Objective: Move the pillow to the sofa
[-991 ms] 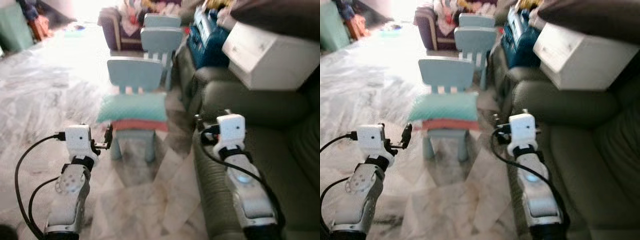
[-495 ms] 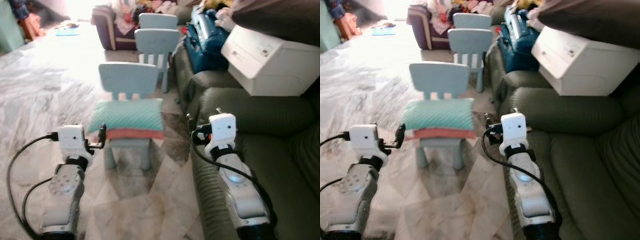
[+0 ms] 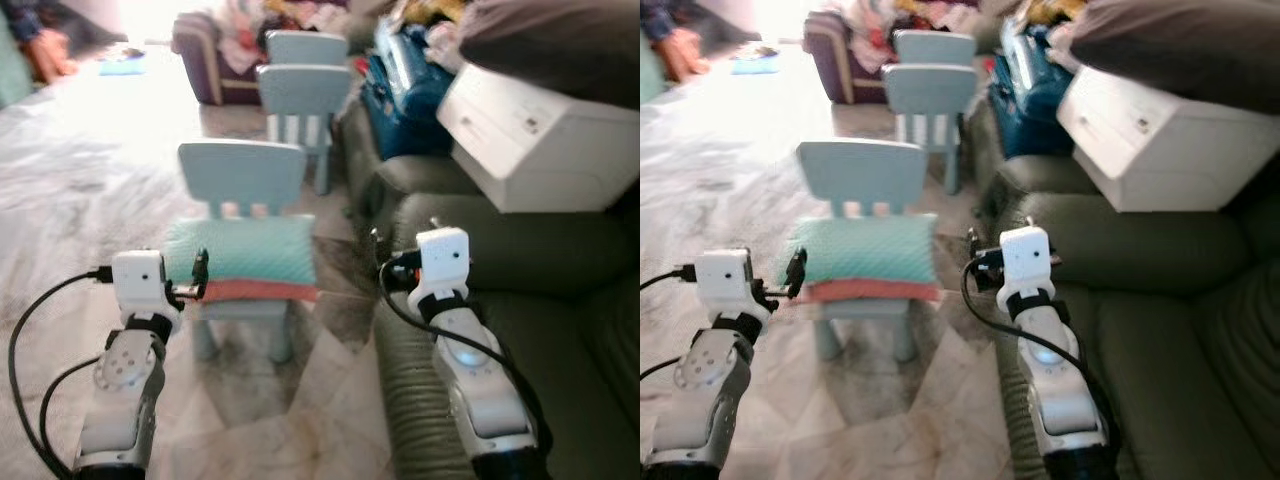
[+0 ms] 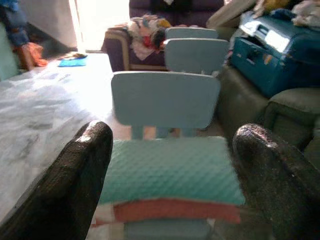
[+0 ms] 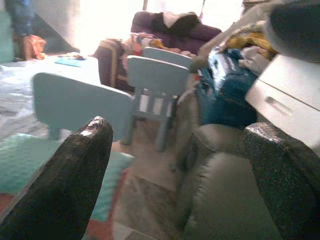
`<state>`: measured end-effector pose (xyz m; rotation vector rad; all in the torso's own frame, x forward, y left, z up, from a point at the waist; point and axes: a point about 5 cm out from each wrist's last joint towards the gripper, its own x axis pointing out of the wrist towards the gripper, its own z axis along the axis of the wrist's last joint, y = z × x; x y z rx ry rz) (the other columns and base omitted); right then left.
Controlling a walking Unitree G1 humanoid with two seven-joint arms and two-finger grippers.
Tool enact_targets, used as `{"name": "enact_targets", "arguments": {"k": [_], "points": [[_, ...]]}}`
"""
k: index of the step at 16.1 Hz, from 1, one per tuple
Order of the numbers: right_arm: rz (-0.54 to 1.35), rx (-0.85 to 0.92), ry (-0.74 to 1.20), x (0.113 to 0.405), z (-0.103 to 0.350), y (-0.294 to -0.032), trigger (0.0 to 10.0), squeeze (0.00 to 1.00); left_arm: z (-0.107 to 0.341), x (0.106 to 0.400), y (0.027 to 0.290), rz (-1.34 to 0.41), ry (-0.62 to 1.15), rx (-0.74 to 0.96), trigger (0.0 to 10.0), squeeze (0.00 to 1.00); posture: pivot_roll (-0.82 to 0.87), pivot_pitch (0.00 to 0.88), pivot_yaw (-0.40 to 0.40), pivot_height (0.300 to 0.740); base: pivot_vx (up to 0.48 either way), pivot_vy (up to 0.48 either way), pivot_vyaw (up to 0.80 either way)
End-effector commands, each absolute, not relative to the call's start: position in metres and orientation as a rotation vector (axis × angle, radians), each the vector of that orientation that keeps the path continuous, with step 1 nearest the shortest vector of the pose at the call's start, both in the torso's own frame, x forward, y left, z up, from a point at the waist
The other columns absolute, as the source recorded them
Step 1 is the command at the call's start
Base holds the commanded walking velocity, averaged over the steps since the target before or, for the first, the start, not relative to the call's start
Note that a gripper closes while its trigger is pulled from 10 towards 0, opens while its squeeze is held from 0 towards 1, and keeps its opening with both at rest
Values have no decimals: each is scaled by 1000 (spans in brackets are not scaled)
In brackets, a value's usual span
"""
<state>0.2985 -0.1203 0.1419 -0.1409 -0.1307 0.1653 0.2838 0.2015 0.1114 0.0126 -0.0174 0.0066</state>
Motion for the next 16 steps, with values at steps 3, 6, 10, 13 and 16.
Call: {"name": "enact_targets", "arguments": {"k": [3, 6, 10, 13, 16], "points": [[137, -147, -136, 298, 144, -129, 10000, 0, 113, 285, 195, -19, -20, 15, 10000, 0, -34, 66, -42, 740, 431, 0, 0], [137, -146, -135, 298, 143, -129, 10000, 0, 110, 287, 197, 61, 5, 22, 10000, 0, -33, 66, -42, 740, 276, 0, 0], [138, -144, -133, 298, 143, -129, 10000, 0, 107, 289, 194, 57, 43, -11, 10000, 0, -30, 66, -42, 740, 0, 238, 0], [140, -145, -132, 299, 143, -128, 10000, 0, 107, 289, 195, 59, 50, -11, 10000, 0, -26, 64, -44, 740, 0, 476, 0], [144, -145, -133, 299, 143, -128, 10000, 0, 107, 288, 195, 57, 55, -14, 10000, 0, -23, 61, -43, 740, 0, 476, 0]]}}
